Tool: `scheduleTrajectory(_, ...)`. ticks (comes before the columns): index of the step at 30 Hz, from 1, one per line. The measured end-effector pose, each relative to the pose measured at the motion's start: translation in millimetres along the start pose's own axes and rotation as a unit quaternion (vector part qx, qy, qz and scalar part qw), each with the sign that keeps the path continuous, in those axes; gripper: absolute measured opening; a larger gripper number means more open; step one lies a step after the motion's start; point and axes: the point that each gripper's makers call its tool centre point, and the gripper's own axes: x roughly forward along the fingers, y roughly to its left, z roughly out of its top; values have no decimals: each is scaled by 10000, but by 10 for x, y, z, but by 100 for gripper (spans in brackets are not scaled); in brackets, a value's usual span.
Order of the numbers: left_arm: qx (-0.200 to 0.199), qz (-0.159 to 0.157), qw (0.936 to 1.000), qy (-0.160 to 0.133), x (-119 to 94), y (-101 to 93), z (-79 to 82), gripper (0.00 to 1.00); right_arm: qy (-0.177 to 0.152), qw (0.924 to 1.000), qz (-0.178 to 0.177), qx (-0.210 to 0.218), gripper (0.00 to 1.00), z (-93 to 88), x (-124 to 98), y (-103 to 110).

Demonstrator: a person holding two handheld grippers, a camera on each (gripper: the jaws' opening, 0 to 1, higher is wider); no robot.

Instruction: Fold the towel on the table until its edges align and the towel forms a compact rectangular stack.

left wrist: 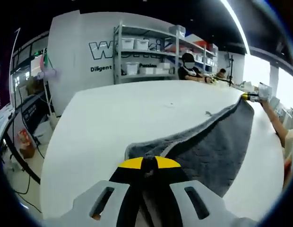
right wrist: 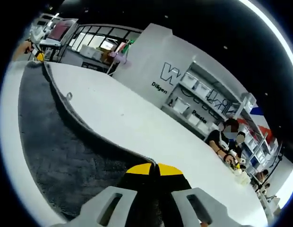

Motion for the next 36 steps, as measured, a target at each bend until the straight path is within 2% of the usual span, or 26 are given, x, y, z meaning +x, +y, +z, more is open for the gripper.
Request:
scheduleTrajectory(7,45,-30,10000,-64,12,-22,4,9,19,10000,36,-75,1,-14,10,47)
scheduleTrajectory(10,54,36,9999,-85,8,6,2,18,65,9999,6,-123,8,-30,22,41)
scheduleTrajectory(12,99,101,9999,-58,0,3,-26,25,70,9999,7,-125,17,-34,28,50)
scheduleTrajectory(16,91,259,9996,11,-42,52,-72,39,105,9996,-47,-242,20,-36,20,70)
scheduleTrajectory(21,-70,323,9992,-216,-138,102,8,56,106,9995,-120,-273,30,-30,-5,53)
scheduleTrajectory(25,-132,426,9988,-209,-157,149,-3,67,157,9995,-149,-249,40,-45,1,54)
scheduleTrajectory(27,-139,477,9987,-147,-157,178,-36,67,226,9995,-139,-197,46,-77,1,66)
scheduleTrajectory(30,-106,512,9986,-84,-159,210,-69,62,319,9992,-171,-154,52,-132,6,65)
scheduleTrajectory(36,-96,404,9989,-197,-77,215,-45,43,369,9990,-224,-86,51,-195,-25,21)
